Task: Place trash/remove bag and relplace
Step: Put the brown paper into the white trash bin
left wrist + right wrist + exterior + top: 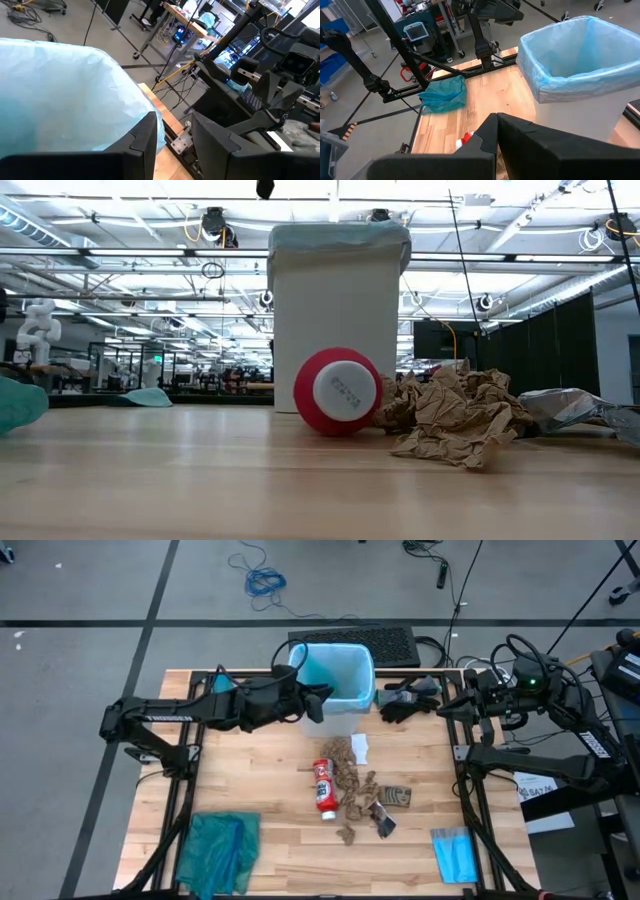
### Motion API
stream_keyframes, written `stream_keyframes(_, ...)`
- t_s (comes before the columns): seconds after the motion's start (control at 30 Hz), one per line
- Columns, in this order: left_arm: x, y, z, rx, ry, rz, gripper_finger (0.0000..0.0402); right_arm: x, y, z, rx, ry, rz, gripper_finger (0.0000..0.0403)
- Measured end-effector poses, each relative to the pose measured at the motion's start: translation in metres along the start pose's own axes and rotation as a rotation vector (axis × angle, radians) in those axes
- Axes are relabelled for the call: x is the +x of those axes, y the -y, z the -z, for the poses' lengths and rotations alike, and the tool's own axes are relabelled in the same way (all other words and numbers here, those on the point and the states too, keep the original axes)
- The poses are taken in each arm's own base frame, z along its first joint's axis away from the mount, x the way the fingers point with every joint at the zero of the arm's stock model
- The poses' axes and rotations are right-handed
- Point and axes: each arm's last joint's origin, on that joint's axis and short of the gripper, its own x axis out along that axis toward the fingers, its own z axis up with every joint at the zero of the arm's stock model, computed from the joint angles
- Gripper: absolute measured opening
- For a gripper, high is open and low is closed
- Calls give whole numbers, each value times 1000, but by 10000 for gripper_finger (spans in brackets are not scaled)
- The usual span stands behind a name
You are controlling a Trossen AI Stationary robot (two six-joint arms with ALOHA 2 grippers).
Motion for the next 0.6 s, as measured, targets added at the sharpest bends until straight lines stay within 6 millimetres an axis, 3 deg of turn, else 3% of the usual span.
stream_keyframes(0.37, -4, 9, 7, 4, -97, 131, 118, 0, 0, 0, 2, 0, 1, 2)
stream_keyframes(0.6, -19, 32, 11, 151, -96, 320, 118, 9, 5, 7, 51, -35, -10, 2)
